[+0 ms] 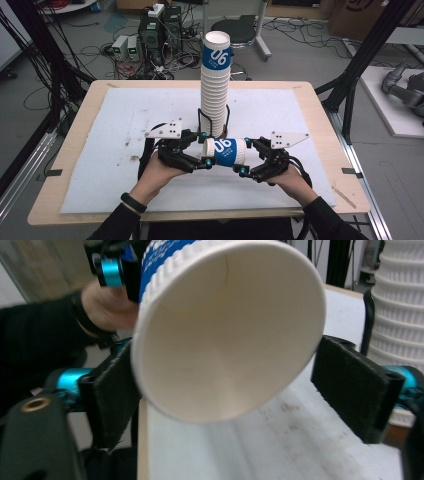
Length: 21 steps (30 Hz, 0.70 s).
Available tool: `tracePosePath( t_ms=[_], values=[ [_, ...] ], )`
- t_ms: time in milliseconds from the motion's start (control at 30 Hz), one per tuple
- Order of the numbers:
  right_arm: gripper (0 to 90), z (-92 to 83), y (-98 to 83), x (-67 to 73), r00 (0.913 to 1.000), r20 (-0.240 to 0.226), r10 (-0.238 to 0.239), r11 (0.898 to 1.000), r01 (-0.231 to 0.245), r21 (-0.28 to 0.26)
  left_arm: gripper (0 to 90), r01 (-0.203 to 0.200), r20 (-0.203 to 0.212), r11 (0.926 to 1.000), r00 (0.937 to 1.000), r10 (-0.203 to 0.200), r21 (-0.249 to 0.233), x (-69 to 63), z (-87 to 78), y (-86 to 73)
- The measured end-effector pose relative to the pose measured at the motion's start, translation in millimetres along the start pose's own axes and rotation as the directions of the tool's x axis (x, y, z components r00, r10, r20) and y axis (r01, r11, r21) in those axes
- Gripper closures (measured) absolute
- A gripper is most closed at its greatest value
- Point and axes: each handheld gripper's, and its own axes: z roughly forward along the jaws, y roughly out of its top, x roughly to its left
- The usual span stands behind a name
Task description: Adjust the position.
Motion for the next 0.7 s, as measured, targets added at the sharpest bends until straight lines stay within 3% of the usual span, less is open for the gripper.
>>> tracePosePath(
  t_ms=[233,467,600,700],
  values=[
    [15.5,1.7,0.0,0.7,0.9999,-0.01,0.004,1.0,-0.003,0.006,30.1,-0.002,0.014,0.9999,0.9999,0.001,0.014,-0.1,5.5,-4.3],
    [18.4,-0.6,1.0,0.5,0.9993,-0.031,-0.021,0.999,0.023,0.045,29.4,0.015,0.025,0.9963,0.9995,-0.017,0.084,-0.6,6.4,-3.5],
    [20.1,0.5,0.1,0.1,0.9985,-0.031,-0.046,0.996,0.048,0.081,25.2,-0.006,0.008,0.9817,1.0,0.004,0.191,-2.9,9.5,-0.9],
    [21.1,2.7,-0.9,1.8,0.9971,-0.03,-0.069,0.989,0.072,0.13,23.3,-0.028,0.007,0.9611,0.9996,0.027,0.275,-4.5,11.5,0.1]
  ],
)
